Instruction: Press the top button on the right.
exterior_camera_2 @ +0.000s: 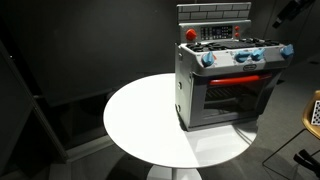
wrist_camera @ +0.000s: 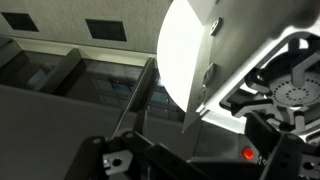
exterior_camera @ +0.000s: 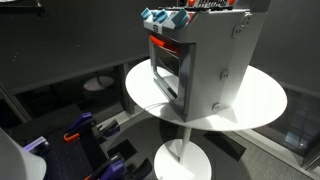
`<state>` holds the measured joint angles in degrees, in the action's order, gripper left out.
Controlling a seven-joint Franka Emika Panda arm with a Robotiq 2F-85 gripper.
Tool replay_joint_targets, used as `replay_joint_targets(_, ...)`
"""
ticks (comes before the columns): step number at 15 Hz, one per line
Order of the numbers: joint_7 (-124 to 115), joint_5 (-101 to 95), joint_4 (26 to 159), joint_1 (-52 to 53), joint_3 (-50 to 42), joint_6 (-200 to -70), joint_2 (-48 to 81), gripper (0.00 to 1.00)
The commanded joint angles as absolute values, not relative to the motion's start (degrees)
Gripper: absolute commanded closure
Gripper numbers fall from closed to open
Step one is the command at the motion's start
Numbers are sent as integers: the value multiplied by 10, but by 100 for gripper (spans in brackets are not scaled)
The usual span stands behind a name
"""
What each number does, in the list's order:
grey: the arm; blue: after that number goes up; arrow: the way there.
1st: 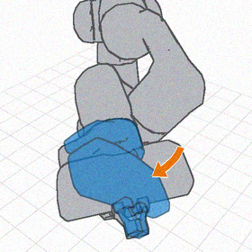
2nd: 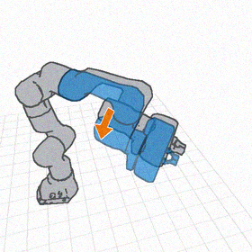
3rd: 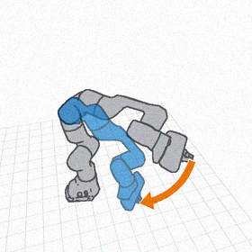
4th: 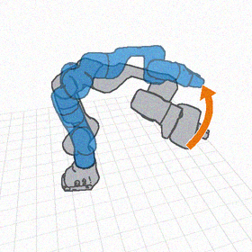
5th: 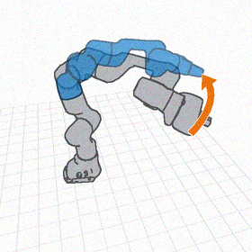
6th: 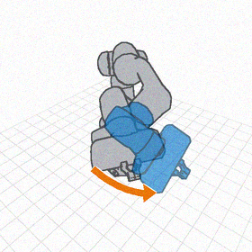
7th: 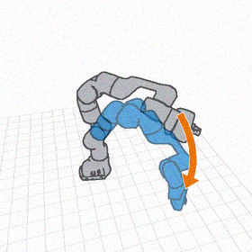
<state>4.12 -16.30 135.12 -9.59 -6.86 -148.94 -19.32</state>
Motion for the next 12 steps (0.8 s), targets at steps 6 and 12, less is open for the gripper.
replay_joint_targets(6, 36, -101, 1251, -74, -63, -1536, -72, 0)
replay_joint_targets(12, 41, -53, 1222, -57, -61, -1547, -43, 0)
